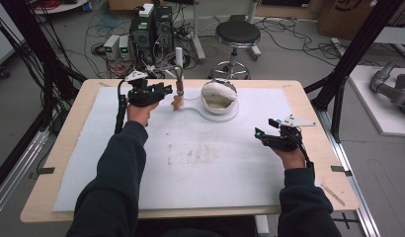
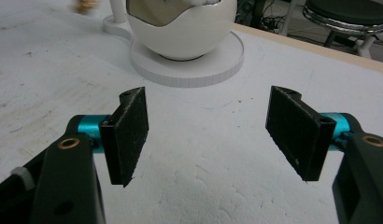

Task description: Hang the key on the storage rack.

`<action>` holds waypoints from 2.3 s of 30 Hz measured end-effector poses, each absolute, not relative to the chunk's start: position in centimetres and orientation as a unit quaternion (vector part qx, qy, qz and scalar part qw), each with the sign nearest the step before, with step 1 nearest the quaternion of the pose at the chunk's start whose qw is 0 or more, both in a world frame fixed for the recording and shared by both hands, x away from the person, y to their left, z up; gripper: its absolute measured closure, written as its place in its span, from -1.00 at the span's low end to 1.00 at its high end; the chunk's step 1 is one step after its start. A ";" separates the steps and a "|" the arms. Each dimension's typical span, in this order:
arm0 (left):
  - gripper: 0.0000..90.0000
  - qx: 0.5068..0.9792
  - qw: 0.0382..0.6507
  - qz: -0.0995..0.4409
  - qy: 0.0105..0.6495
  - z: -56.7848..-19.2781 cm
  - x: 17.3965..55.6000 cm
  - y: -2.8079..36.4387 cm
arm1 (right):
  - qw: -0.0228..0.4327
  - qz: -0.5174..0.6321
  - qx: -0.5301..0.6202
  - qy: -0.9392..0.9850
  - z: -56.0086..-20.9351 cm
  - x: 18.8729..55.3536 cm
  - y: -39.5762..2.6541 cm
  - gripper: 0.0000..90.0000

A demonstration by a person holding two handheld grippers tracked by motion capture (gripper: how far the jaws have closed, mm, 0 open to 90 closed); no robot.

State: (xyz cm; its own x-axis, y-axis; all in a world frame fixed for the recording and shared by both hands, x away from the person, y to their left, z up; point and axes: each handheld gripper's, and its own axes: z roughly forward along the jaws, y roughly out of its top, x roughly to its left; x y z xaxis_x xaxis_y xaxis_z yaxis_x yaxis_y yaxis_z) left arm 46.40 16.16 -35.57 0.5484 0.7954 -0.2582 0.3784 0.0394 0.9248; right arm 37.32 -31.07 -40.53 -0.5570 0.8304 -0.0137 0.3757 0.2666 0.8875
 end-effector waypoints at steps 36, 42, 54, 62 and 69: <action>-0.58 0.671 0.585 0.258 0.374 -40.6 35.7 20.8 | 0.227 0.445 0.377 0.780 -41.3 37.3 -29.7 -0.53; -0.58 0.671 0.585 0.268 0.369 -40.6 35.3 21.1 | 0.235 0.448 0.378 0.775 -41.0 36.9 -30.2 -0.53; -0.58 0.668 0.586 0.269 0.372 -40.7 34.6 21.6 | 0.246 0.452 0.383 0.767 -40.6 36.4 -30.7 -0.53; -0.58 0.668 0.584 0.262 0.379 -41.0 34.7 21.6 | 0.244 0.451 0.380 0.769 -40.7 36.6 -30.7 -0.53; -0.58 0.667 0.582 0.260 0.386 -41.2 34.9 21.7 | 0.243 0.449 0.383 0.770 -40.9 36.6 -30.8 -0.53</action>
State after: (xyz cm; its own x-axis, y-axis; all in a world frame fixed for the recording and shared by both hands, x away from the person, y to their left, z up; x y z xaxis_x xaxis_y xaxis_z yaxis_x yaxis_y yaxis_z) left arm 34.88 21.69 -41.22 0.5665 0.8176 -0.1031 0.2125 -0.0241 0.9769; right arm 36.62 -30.83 -40.86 -0.5893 0.8074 -0.0306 0.3716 0.3045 0.8770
